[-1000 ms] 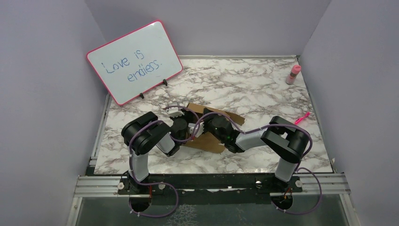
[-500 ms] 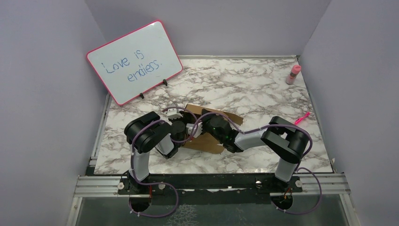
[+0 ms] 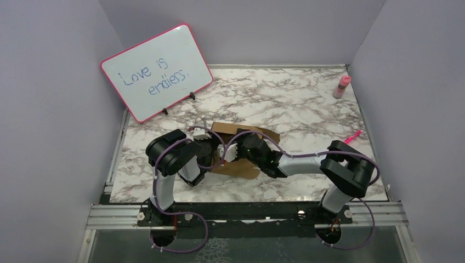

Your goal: Fold the paper box

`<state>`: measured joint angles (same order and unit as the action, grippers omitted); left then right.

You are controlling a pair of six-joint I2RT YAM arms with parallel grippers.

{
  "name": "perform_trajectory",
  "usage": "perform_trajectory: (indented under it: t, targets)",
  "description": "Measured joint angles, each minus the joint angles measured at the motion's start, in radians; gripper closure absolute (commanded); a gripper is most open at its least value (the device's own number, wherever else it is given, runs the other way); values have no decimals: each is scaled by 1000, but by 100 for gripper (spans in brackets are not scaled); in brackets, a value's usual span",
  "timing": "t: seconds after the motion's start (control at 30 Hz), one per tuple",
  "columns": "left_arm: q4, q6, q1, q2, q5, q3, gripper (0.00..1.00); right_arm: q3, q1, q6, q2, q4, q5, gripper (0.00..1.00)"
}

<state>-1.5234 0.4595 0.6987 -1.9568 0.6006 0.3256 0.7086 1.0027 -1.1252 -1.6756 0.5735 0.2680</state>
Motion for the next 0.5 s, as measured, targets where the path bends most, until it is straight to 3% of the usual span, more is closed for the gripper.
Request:
perform_trajectory:
  t: [0.2,0.5]
  targets:
    - [-3,-26,-33,0,-64,-22,100,25,-3,148,117,-150,-3,28]
    - [-8,-64,-50,9,-126,-32,100,82,-17,389,293,-169,0,19]
